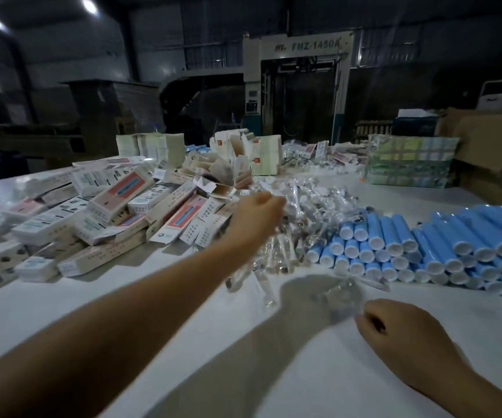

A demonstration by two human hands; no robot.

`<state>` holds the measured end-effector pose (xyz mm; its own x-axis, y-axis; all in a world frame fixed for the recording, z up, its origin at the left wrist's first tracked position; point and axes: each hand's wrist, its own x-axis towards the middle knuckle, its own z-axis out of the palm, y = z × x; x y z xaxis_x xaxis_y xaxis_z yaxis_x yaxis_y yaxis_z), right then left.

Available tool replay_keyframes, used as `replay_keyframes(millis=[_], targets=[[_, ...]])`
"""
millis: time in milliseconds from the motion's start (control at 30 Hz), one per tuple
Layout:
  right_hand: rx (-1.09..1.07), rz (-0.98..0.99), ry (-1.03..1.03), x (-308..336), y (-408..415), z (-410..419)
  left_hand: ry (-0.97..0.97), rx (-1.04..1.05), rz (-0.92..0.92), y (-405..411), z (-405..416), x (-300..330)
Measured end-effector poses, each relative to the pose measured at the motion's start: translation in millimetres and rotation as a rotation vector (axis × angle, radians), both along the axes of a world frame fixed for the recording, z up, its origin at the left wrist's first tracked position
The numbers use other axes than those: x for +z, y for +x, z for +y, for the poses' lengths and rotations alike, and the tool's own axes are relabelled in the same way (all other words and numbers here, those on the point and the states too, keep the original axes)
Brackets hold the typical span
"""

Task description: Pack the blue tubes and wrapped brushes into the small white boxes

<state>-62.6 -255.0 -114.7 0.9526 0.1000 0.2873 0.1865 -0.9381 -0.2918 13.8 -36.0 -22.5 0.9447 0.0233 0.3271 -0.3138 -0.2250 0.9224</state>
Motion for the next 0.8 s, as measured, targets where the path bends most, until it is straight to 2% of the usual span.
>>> replay_keyframes(millis=[133,233,400,500,567,733,800], targets=[[-0.003,-0.005,0.013,1.2,3.4,2.8,0.373,0.325,-0.203,59.7,39.0,27.2],[-0.012,0.0,0.01,1.7,6.1,3.6,0.661,0.539,-0.256,100.2,55.7,42.6],[-0.027,0.019,-0.002,3.3,7.5,3.8,0.995,0.575,-0.188,147.9,57.5,46.6],[-0.027,0.03,-0.01,4.3,10.8,2.9,1.018,0.61,-0.162,158.6,51.6,42.8],[-0.03,0.036,-0.012,4.0,12.3,2.0,0.987,0.659,-0.21,159.9,51.5,37.7],[-0.023,0.033,-0.012,2.3,13.6,1.0,0.882,0.834,-0.503,134.3,55.3,47.5],[-0.013,0.028,-0.008,-0.1,15.1,-1.6,0.881,0.817,-0.619,109.4,48.5,57.6]])
